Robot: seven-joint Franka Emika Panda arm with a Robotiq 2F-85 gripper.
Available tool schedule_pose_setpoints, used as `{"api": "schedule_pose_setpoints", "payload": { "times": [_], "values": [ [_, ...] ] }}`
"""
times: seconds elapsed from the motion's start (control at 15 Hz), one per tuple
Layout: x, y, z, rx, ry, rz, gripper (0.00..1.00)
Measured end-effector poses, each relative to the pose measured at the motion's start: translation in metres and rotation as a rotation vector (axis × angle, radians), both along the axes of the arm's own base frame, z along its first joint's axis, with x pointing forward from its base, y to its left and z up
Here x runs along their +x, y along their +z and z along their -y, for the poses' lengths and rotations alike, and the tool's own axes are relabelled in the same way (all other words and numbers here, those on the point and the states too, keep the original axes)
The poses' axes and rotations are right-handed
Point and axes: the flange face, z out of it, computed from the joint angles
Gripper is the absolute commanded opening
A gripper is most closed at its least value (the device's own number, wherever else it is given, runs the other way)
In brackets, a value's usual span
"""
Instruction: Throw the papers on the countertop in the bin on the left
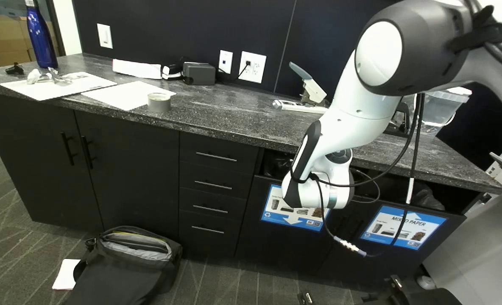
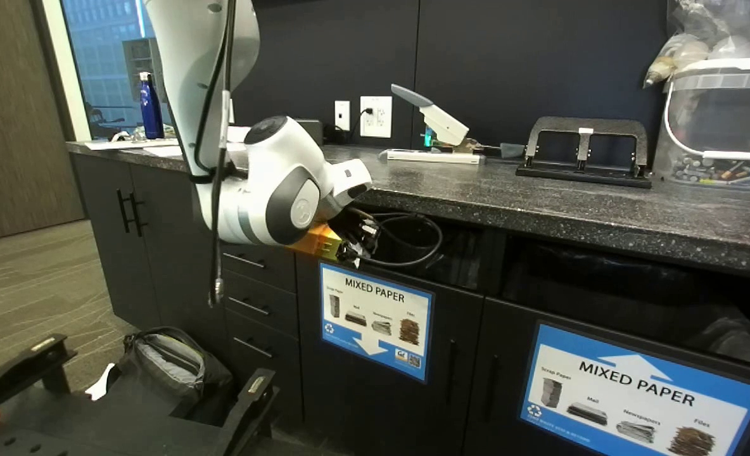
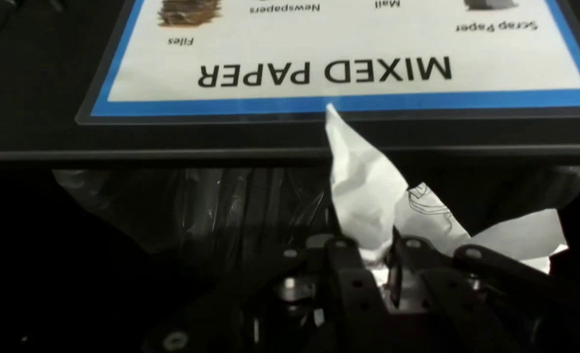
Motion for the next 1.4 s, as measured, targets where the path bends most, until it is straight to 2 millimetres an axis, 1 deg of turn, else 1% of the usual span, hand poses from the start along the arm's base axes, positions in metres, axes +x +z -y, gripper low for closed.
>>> {"api": "schedule_pose_setpoints", "payload": {
  "times": [0.2,0.4,0.67,0.73,0.8,0.87,1.07,1.27,1.4],
  "values": [
    [0.012,-0.011,0.007,-0.027,-0.05,0.087,0.06],
    [0.026,-0.024,0.014,-0.045,-0.076,0.121,0.07],
    [0.044,-0.035,0.018,-0.073,-0.069,0.151,0.06],
    [0.048,-0.036,0.019,-0.08,-0.064,0.159,0.12],
    [0.052,-0.037,0.019,-0.086,-0.062,0.167,0.39],
    [0.056,-0.038,0.021,-0.087,-0.068,0.176,0.4],
    [0.061,-0.041,0.025,-0.094,-0.095,0.179,0.61],
    [0.065,-0.044,0.028,-0.088,-0.101,0.139,0.85],
    [0.066,-0.044,0.029,-0.087,-0.101,0.12,0.98]
  ]
}}
